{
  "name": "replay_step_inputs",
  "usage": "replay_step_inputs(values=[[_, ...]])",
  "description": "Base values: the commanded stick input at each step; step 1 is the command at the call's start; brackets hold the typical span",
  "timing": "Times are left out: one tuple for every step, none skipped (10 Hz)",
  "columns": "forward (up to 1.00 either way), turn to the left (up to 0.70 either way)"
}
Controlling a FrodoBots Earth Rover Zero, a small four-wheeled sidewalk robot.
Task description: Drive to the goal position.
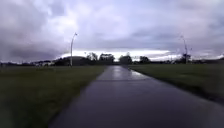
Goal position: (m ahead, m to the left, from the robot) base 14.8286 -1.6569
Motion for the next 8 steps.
replay_step_inputs(values=[[0.70, 0.00], [0.70, 0.00], [0.70, 0.00], [0.70, 0.00], [0.70, 0.00], [0.70, 0.00], [0.70, 0.00], [0.70, 0.00]])
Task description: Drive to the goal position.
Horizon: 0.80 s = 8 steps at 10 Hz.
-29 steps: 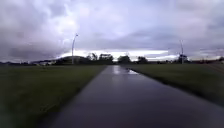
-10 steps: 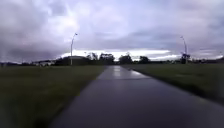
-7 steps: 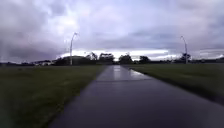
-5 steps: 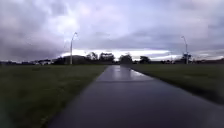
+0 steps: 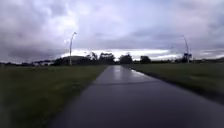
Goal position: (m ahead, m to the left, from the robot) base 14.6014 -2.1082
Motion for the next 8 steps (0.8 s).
replay_step_inputs(values=[[0.70, 0.00], [0.70, 0.00], [0.70, 0.00], [0.70, 0.00], [0.70, 0.00], [0.70, 0.00], [0.70, 0.00], [0.70, 0.00]])
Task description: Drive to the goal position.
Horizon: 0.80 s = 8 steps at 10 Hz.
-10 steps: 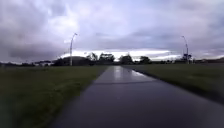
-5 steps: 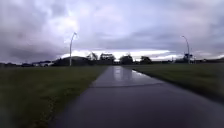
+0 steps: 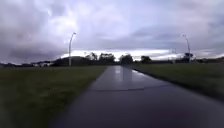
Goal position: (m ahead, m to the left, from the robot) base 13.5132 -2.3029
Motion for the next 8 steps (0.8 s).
replay_step_inputs(values=[[0.70, 0.00], [0.70, 0.00], [0.70, 0.00], [0.70, 0.00], [0.70, 0.00], [0.70, 0.00], [0.70, 0.00], [0.70, 0.00]])
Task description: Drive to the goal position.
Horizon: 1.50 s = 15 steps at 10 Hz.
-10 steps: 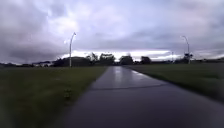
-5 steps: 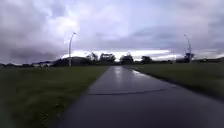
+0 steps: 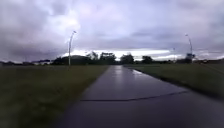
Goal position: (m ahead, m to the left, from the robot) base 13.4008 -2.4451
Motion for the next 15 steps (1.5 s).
replay_step_inputs(values=[[0.70, 0.00], [0.70, 0.00], [0.70, 0.00], [0.70, -0.06], [0.70, -0.27], [0.70, -0.27], [0.70, -0.27], [0.70, -0.27], [0.70, -0.27], [0.70, -0.14], [0.70, 0.00], [0.70, 0.00], [0.70, 0.00], [0.70, 0.00], [0.70, 0.00]])
